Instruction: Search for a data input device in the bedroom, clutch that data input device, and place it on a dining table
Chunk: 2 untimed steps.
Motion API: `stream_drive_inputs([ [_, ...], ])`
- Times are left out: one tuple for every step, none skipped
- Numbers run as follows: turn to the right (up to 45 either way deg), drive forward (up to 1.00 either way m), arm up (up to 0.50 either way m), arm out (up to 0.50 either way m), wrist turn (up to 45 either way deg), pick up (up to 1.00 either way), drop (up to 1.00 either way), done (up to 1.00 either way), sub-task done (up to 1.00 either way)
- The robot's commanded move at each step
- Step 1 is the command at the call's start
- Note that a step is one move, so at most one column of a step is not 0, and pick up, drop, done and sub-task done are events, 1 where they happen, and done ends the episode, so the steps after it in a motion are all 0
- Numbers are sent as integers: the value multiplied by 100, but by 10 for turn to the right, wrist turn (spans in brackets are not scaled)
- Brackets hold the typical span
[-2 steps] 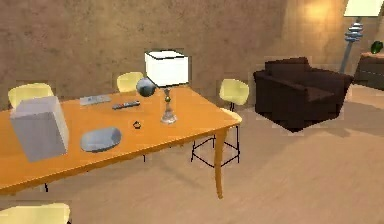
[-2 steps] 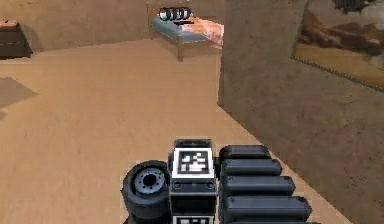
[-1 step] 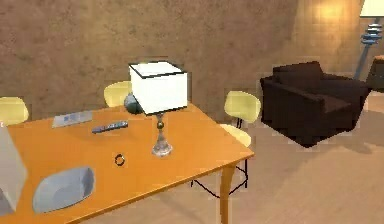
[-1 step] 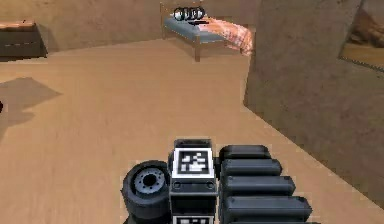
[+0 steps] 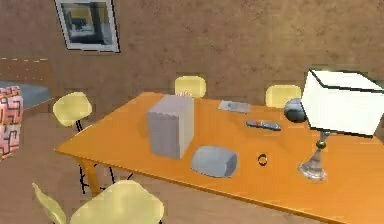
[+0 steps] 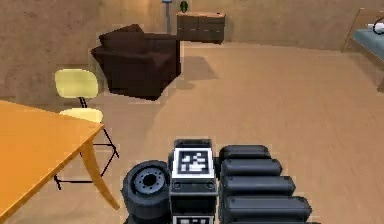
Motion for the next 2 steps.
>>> stream_drive_inputs([
  [-450,0,0,0,0,0,0,0,0],
  [-450,0,0,0,0,0,0,0,0],
])
